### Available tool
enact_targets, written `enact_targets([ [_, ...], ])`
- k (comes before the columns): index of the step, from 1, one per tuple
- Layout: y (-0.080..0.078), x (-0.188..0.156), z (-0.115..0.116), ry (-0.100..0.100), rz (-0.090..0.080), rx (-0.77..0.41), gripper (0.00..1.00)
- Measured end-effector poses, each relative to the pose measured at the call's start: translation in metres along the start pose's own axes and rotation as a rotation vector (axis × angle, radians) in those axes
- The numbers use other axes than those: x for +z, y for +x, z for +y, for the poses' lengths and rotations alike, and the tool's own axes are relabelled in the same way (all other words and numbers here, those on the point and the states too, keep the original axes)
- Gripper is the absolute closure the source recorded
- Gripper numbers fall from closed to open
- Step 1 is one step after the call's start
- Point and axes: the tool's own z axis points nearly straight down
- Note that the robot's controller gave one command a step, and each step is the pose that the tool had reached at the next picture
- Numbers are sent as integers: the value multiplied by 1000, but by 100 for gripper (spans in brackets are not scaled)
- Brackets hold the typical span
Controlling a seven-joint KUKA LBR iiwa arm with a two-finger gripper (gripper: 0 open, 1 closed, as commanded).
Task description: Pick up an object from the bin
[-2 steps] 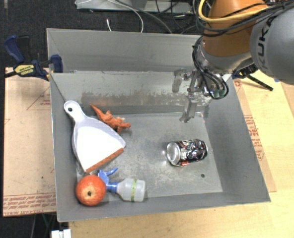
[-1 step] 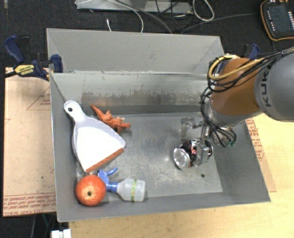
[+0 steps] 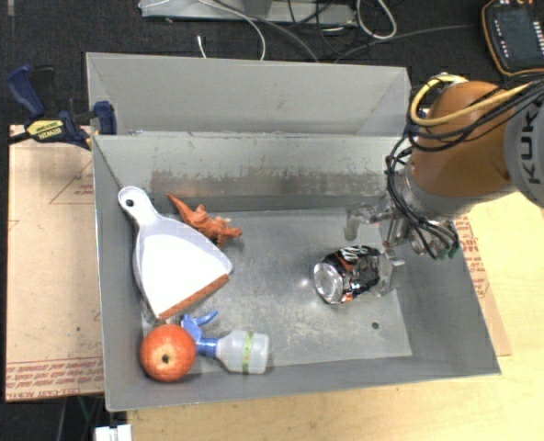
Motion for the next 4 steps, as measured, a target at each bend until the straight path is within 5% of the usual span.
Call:
enact_targets([
  [1,-6,85,-13,-2,10,16,0],
  [2,-7,86,3,8,-16,-129,0],
  [3,-10,81,-11,-1,-3,6,100],
  [4,-10,81,-11,-1,-4,6,100],
])
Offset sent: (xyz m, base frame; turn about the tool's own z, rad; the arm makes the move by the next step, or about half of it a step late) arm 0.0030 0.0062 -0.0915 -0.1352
